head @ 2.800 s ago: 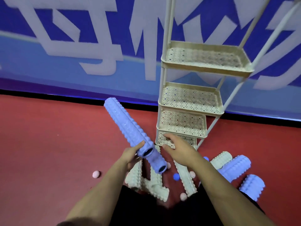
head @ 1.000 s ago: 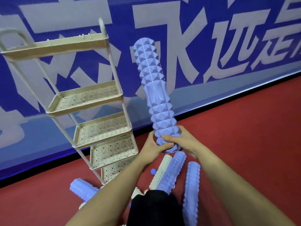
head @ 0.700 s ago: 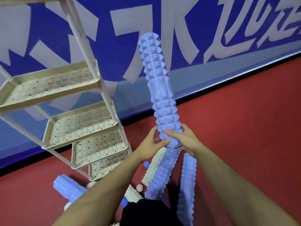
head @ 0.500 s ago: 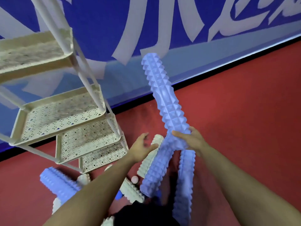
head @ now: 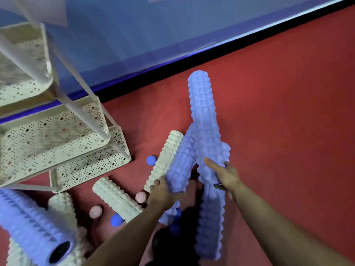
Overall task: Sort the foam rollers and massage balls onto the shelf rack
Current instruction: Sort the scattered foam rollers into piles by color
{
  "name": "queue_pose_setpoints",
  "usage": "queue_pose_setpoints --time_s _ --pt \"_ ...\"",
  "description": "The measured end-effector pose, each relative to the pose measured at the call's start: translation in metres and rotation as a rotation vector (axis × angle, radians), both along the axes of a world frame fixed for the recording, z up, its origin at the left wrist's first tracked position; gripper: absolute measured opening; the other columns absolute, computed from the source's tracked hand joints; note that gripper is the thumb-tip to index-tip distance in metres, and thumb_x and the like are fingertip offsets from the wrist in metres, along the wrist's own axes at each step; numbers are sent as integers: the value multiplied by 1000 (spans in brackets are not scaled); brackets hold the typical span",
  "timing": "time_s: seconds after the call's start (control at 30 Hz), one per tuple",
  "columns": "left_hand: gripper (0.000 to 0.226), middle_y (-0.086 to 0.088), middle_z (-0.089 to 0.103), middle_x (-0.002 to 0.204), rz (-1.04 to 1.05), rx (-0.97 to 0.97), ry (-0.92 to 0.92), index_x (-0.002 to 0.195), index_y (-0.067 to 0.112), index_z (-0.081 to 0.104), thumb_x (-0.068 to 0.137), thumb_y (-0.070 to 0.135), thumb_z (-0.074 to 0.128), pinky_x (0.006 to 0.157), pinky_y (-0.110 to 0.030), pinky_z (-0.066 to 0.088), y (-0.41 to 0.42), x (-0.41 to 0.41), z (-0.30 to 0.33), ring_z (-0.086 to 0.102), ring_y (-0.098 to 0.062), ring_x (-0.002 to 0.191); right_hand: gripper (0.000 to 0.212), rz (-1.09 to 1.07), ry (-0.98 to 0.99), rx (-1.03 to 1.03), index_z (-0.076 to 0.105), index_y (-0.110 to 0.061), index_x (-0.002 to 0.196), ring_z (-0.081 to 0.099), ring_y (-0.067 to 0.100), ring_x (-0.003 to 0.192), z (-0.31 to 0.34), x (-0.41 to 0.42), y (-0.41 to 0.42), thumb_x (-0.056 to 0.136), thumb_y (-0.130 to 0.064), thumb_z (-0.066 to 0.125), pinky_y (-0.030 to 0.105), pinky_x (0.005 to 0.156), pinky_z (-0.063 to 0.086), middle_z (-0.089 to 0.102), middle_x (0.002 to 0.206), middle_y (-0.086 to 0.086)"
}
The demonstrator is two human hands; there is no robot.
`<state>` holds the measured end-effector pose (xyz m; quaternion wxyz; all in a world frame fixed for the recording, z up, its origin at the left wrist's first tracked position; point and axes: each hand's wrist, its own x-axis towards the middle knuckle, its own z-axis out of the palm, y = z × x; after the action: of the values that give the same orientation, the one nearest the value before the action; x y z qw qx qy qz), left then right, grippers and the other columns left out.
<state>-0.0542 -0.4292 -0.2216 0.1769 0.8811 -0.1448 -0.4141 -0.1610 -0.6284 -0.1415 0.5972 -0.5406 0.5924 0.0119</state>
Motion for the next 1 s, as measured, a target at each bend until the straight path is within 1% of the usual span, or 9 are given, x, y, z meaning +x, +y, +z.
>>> queue_pose_setpoints --time_s 0.1,0.2,0.3,0.5,0.63,0.8,0.87,0.93,1.0 --pt "105 -11 53 137 -24 22 -90 146 11 38 68 68 80 104 -43 43 1 -2 -11 53 -36 126 68 -30 7 14 59 -19 117 69 21 91 -26 7 6 70 -62 82 46 83 61 68 103 -2" --pt "96 -12 56 134 -30 55 -128 144 9 38 72 57 81 102 -41 46 8 4 -15 57 -35 123 96 -56 37 -10 61 -22 118 72 23 89 -46 12 7 46 -81 81 46 82 62 73 102 0" --pt "96 -13 57 132 37 88 -132 141 10 40 68 57 81 102 -42 45 20 10 -13 57 -36 123 84 -28 40 -51 64 -21 112 72 21 88 -60 21 4 51 -76 82 47 83 61 74 99 -2" --pt "82 -14 60 125 202 88 -59 128 14 47 71 67 77 94 -38 45 36 17 -8 60 -37 118 85 91 71 -154 64 -16 111 72 22 84 -84 45 -12 50 -71 82 46 81 61 74 94 2" --pt "77 -11 61 119 250 49 -68 122 14 50 71 64 78 89 -37 46 44 11 -8 62 -35 113 107 112 111 -196 58 -11 120 71 23 91 -105 58 -18 41 -80 80 42 87 58 73 103 3" --pt "72 -1 67 104 328 -7 -19 109 23 51 64 73 76 82 -35 50 52 6 -5 66 -26 98 109 128 95 -209 62 -6 117 72 27 92 -144 76 -20 43 -85 74 41 86 58 74 103 8" --pt "68 6 67 98 354 -60 4 108 29 49 64 71 78 81 -35 52 58 7 -4 67 -21 93 91 190 113 -227 62 -5 122 69 30 101 -141 80 -14 60 -71 76 41 95 54 73 111 11" --pt "63 12 65 95 362 -107 36 112 32 48 68 62 82 84 -35 53 63 8 -3 67 -16 91 60 247 148 -267 56 -3 132 64 32 112 -131 80 -5 86 -37 74 36 100 47 68 120 15" --pt "63 13 66 95 362 -140 47 118 30 49 71 53 84 83 -33 53 68 8 -2 66 -11 91 45 285 181 -302 56 -3 134 61 33 117 -134 78 1 92 -18 66 33 99 42 67 123 18"
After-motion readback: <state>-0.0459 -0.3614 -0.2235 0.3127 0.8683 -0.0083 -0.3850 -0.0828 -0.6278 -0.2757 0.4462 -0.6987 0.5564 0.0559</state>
